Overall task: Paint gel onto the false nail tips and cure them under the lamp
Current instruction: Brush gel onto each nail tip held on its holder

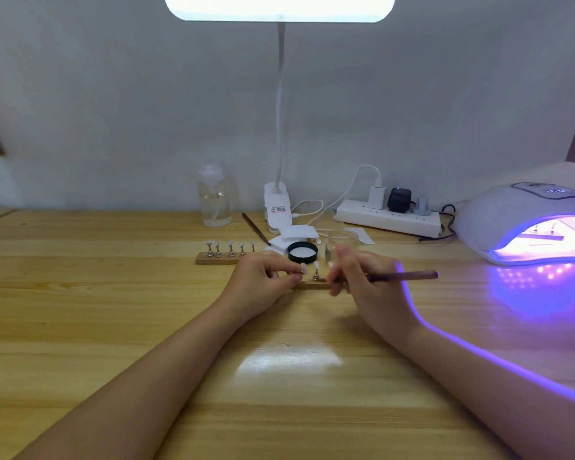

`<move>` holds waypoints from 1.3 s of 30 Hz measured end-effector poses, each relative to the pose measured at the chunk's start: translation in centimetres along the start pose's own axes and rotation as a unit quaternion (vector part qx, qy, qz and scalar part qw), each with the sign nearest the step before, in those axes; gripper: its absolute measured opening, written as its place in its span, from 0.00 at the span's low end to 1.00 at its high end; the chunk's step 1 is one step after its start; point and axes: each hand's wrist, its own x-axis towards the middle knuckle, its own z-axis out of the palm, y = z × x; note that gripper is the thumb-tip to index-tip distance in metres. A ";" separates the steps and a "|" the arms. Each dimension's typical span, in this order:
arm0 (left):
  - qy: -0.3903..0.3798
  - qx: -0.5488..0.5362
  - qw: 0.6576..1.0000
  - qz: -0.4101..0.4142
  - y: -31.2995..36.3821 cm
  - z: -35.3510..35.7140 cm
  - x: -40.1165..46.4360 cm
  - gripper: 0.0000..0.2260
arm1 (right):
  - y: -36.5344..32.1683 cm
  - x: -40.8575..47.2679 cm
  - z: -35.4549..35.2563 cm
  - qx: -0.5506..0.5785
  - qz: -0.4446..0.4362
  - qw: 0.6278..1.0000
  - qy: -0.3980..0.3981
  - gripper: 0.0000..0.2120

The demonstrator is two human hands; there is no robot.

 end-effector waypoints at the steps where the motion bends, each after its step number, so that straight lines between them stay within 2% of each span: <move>1: 0.000 0.000 1.000 0.001 0.1 0.0 0.0 0.10 | -0.1 0.1 0.0 -0.024 -0.015 1.000 0.001 0.16; 3: -0.001 0.004 1.000 0.006 0.2 0.0 0.0 0.10 | -0.2 0.3 -0.1 -0.061 -0.027 0.998 -0.009 0.17; 8: -0.001 0.003 1.000 0.008 0.1 0.0 0.0 0.08 | -0.1 0.0 0.1 -0.005 0.015 1.000 0.022 0.18; 10: 0.005 0.002 1.000 0.009 0.1 0.1 0.0 0.08 | -0.2 0.1 0.0 -0.039 -0.011 0.999 0.013 0.15; 12: 0.007 -0.003 1.000 0.010 0.1 0.1 0.0 0.07 | -0.3 0.2 -0.1 -0.076 -0.020 0.997 -0.008 0.16; 17: 0.011 -0.011 1.000 0.005 0.0 0.1 0.0 0.07 | -0.1 -0.2 0.0 0.032 0.031 0.999 0.013 0.19; 21: 0.015 -0.004 1.000 0.011 0.0 0.1 0.0 0.07 | -0.3 0.2 0.0 -0.033 0.004 0.999 -0.012 0.17; 25: 0.012 0.008 1.000 0.016 0.1 0.1 -0.1 0.07 | 0.0 -0.1 0.0 0.025 0.060 0.998 -0.002 0.24; 28: 0.013 0.008 1.000 0.015 0.1 0.2 0.0 0.08 | 0.0 0.0 0.0 0.016 0.029 0.999 0.010 0.22; 30: 0.010 0.009 1.000 0.016 0.1 0.2 0.0 0.09 | -0.1 0.3 0.0 -0.021 0.006 1.000 -0.011 0.19; 32: 0.007 0.008 1.000 0.015 0.2 0.1 0.0 0.09 | 0.0 0.1 0.0 -0.006 0.026 0.999 -0.025 0.21; 35: 0.010 -0.004 1.000 0.011 0.3 0.1 -0.1 0.11 | 0.0 -0.1 0.1 0.032 0.048 0.998 -0.002 0.24; 39: 0.011 0.000 1.000 0.013 0.4 0.0 -0.1 0.11 | -0.3 0.2 0.0 -0.059 0.000 0.998 -0.019 0.17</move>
